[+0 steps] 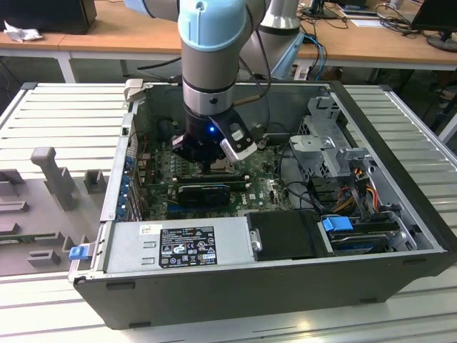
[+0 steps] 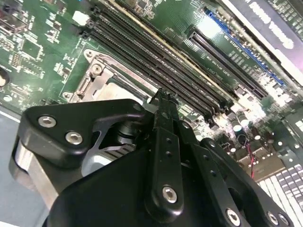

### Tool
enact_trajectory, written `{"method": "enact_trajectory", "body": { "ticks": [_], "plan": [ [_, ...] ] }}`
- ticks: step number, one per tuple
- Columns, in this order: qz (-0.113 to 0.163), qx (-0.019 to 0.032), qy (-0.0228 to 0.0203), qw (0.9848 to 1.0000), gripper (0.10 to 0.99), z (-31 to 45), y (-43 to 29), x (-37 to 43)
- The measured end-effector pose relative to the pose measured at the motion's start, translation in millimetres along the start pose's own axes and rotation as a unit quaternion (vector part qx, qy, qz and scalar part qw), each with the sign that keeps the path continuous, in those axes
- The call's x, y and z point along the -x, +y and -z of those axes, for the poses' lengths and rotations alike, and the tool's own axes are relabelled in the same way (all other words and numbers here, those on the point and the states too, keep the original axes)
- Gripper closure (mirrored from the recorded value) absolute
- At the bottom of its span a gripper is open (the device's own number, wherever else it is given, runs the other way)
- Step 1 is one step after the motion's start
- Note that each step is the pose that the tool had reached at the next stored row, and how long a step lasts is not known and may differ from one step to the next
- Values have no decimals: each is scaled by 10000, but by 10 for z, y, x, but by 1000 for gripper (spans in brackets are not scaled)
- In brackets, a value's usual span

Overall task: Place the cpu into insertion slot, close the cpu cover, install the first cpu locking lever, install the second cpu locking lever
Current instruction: 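Install the second cpu locking lever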

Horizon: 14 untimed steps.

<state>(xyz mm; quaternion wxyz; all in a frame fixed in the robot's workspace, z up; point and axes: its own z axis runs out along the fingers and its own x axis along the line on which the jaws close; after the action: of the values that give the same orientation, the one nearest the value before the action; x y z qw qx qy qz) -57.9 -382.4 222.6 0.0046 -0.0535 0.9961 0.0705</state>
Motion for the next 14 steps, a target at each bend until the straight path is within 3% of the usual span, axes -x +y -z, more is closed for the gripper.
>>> {"method": "enact_trajectory", "body": {
  "ticks": [2, 4, 7, 9, 11, 12, 13, 14],
  "plan": [
    [38, 44, 2, 10000, 980, -30, -2, -38],
    [71, 77, 2, 9999, 980, -36, 4, -125],
    [85, 151, -5, 9998, 980, -56, -38, -148],
    [85, 238, -15, 9997, 980, -63, -60, -158],
    [87, 370, -30, 9993, 980, -71, -75, -184],
    [87, 403, -34, 9991, 980, -75, -80, -186],
    [88, 483, -43, 9988, 980, -85, -92, -198],
    [88, 502, -45, 9987, 980, -98, -100, -201]
  ]
}}
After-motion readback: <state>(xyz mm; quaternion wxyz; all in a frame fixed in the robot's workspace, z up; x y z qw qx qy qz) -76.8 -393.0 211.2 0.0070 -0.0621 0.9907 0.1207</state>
